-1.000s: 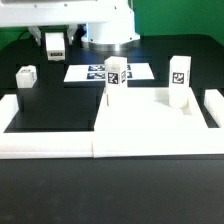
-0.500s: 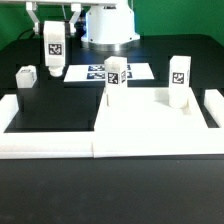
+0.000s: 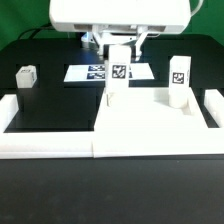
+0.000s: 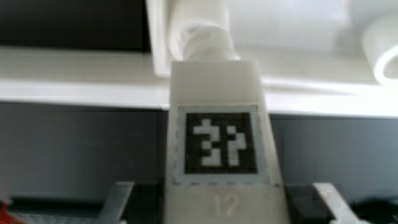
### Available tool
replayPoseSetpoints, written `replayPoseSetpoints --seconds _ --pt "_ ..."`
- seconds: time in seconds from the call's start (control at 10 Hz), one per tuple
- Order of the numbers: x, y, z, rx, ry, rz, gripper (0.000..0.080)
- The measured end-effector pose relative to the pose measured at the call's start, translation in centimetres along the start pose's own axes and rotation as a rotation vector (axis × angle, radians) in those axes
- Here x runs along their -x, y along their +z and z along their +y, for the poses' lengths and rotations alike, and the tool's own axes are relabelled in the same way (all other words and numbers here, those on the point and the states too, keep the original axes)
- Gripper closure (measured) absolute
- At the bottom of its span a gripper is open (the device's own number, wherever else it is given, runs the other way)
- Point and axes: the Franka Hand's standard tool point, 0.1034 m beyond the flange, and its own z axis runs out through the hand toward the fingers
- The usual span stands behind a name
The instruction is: Assemble square table
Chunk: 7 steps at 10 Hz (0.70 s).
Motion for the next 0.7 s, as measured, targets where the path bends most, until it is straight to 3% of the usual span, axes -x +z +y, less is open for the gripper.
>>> replayPoseSetpoints --seconds 0.4,0.5,0.7 --pt "0.0 0.0 -0.3 -0.001 -0.004 0.005 0.0508" --pt "-0.3 0.0 -1.7 -0.019 0.010 0.003 0.0508" --pt "-2.9 -0.3 -4.5 -0.062 0.010 0.020 0.0508"
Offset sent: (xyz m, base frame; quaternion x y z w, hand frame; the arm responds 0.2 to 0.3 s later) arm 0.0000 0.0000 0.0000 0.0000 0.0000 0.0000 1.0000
